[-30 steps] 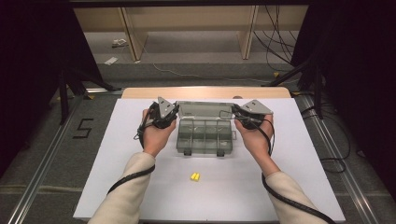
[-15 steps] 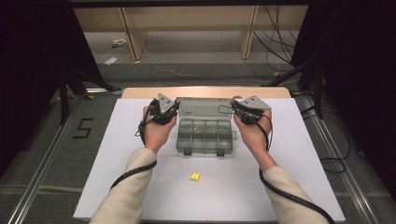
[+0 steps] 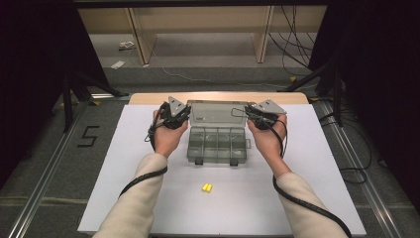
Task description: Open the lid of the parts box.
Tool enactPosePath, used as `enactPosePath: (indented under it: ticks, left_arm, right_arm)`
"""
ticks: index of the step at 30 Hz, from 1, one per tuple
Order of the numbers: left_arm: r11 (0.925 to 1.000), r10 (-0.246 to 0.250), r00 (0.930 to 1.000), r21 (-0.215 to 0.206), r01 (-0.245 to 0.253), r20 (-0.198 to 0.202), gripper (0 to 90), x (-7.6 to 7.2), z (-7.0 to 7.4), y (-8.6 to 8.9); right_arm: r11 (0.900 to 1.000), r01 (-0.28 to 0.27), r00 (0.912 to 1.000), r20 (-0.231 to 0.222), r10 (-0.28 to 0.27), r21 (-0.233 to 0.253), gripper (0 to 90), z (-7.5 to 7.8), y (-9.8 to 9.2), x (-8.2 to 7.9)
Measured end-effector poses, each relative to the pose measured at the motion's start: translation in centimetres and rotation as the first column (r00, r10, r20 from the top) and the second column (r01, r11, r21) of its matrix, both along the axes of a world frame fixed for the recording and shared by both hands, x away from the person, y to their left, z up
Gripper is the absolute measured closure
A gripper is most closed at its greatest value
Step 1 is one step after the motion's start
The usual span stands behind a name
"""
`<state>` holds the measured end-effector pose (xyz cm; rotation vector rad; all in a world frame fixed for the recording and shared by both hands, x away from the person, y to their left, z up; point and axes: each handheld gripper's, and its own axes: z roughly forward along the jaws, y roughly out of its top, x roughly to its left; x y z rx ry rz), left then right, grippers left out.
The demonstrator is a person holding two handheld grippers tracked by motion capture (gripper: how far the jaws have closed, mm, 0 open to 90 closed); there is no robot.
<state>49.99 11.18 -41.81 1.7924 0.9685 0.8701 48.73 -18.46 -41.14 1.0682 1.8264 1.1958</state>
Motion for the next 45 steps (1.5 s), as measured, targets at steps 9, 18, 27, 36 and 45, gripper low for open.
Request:
enactPosePath:
  ticks: [9,18,27,36,45]
  left_arm:
    - [0.9999,0.001,0.9999,-0.017,-0.002,-0.014,83.3,0.6,-0.1,0.0]
    - [0.9999,0.009,0.9998,-0.012,-0.009,-0.017,83.2,1.0,-0.2,-0.1]
    - [0.9998,0.012,0.9996,-0.016,-0.012,-0.025,83.0,1.3,-0.5,-0.2]
    - [0.9998,0.014,0.9992,-0.015,-0.014,-0.039,83.0,1.6,-0.9,-0.2]
    - [0.9997,0.013,0.9986,-0.019,-0.014,-0.051,83.0,1.8,-1.2,-0.2]
  right_arm:
    - [1.0,0.016,0.9999,0.001,-0.016,0.012,84.5,-0.2,0.1,0.5]
    - [0.999,0.027,0.9996,-0.007,-0.027,0.022,84.7,-0.4,0.1,1.0]
    - [0.999,0.038,0.9991,-0.02,-0.037,0.026,84.7,-0.8,0.2,1.4]
    - [0.999,0.042,0.9986,-0.034,-0.041,0.022,84.7,-1.5,0.3,1.6]
    - [0.999,0.046,0.9974,-0.057,-0.045,0.017,84.7,-2.0,0.3,1.8]
